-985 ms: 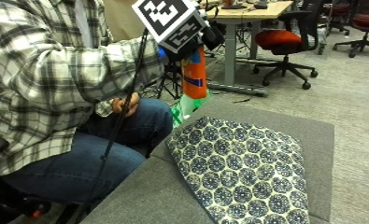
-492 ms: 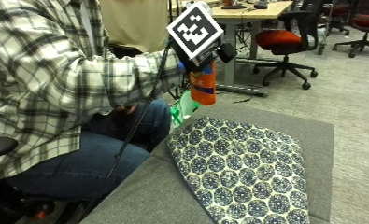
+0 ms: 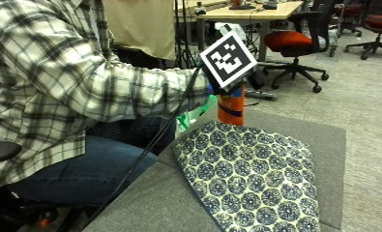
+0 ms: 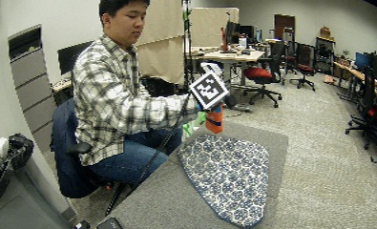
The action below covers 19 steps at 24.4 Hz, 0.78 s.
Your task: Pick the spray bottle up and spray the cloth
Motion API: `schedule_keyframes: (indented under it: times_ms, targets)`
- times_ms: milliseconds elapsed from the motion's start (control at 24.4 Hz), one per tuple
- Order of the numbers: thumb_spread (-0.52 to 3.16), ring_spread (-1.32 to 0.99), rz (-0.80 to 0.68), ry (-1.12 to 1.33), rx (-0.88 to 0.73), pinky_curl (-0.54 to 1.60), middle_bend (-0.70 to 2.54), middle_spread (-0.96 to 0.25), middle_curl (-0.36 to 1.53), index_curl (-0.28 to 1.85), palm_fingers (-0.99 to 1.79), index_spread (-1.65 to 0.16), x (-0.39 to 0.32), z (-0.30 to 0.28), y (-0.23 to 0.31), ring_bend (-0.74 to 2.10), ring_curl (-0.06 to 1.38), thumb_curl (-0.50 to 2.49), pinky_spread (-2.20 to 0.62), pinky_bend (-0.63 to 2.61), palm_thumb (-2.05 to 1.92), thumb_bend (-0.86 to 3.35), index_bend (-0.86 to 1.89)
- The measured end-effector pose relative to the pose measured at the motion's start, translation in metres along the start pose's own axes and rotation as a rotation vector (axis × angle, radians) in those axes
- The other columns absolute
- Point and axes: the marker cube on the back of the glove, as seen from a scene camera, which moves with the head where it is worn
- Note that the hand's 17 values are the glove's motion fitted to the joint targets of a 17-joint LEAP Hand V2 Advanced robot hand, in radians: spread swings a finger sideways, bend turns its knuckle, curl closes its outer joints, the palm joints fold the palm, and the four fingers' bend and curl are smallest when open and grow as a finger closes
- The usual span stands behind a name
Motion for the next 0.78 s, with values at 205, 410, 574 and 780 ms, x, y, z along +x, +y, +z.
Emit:
schedule_keyframes:
  times_ms: [205, 410, 574, 780]
  targets:
    - [0.35, -0.18, 0.043, 0.049, 0.035, 0.42, 0.53, -0.12, 0.55, 0.65, 1.3, -0.25, 0.035, 0.0, -0.006, 0.52, 0.49, 0.79, -0.17, 0.53, 0.98, -0.03, 0.27]
    - [0.35, -0.18, 0.046, 0.086, 0.03, 0.42, 0.53, -0.11, 0.56, 0.65, 1.29, -0.25, 0.056, 0.0, -0.005, 0.52, 0.49, 0.79, -0.17, 0.53, 0.97, -0.04, 0.26]
    - [0.35, -0.18, 0.062, 0.057, 0.07, 0.43, 0.52, -0.11, 0.56, 0.64, 1.27, -0.24, 0.066, 0.003, -0.011, 0.52, 0.49, 0.79, -0.17, 0.53, 0.97, -0.03, 0.25]
    - [0.36, -0.18, 0.076, 0.056, 0.048, 0.43, 0.5, -0.1, 0.55, 0.64, 1.26, -0.23, 0.076, 0.004, -0.007, 0.53, 0.49, 0.79, -0.17, 0.54, 0.98, -0.03, 0.24]
